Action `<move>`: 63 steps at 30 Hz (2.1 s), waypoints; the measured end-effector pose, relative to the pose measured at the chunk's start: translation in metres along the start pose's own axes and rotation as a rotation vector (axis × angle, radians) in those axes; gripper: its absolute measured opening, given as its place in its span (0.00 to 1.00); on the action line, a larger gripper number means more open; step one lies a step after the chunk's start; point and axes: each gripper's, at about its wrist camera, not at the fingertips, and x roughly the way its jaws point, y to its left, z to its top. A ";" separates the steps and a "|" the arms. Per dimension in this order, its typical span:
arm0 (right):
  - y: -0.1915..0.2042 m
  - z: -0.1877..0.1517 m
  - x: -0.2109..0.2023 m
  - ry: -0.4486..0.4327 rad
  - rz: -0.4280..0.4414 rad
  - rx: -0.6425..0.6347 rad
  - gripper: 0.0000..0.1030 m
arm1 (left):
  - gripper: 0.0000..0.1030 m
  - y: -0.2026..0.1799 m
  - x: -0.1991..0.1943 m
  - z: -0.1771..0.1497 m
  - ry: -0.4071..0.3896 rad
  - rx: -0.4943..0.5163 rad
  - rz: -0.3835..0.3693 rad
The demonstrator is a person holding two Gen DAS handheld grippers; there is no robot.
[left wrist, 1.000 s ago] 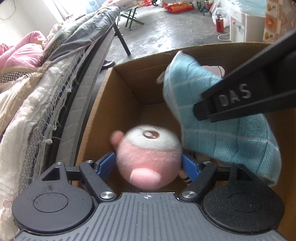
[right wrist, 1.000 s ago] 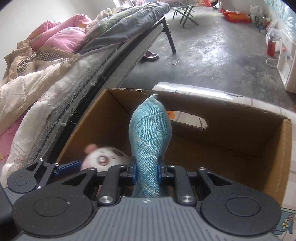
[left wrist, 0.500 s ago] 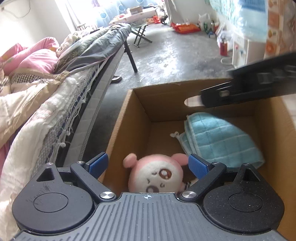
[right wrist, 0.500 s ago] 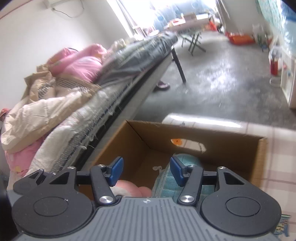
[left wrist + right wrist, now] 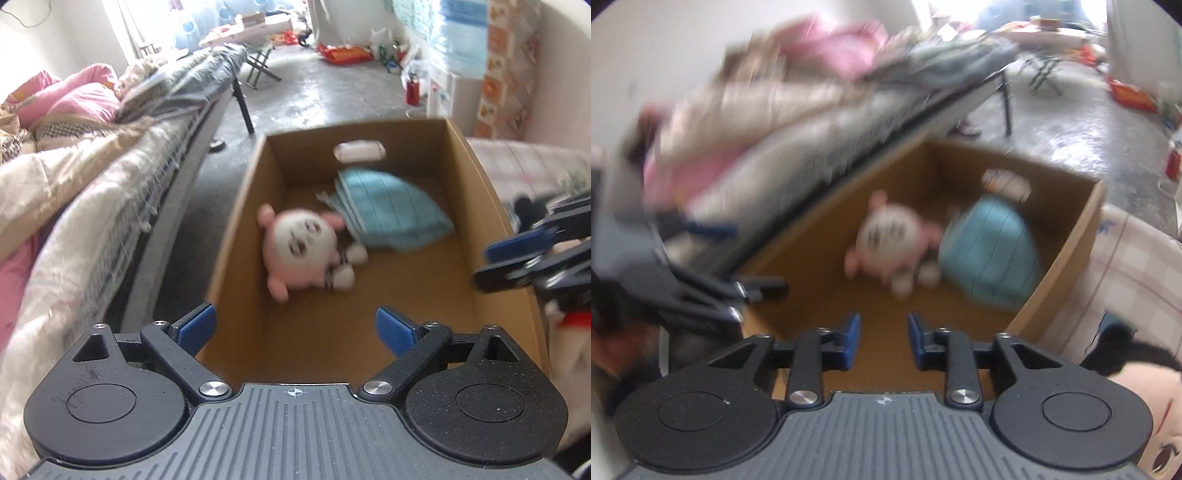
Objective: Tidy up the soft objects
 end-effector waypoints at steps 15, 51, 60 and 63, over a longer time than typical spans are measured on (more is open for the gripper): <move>0.023 -0.038 0.015 0.150 -0.112 -0.247 0.08 | 0.84 -0.022 0.014 -0.058 0.087 -0.039 -0.126; -0.105 0.100 0.150 0.136 -0.176 0.411 0.20 | 0.81 -0.008 0.185 0.069 0.264 -0.112 -0.055; -0.128 0.094 0.155 0.104 -0.110 0.513 0.20 | 0.82 -0.013 0.187 0.083 0.086 -0.064 0.011; -0.132 0.095 0.161 0.115 -0.086 0.555 0.20 | 0.82 -0.009 0.187 0.081 0.051 -0.079 0.005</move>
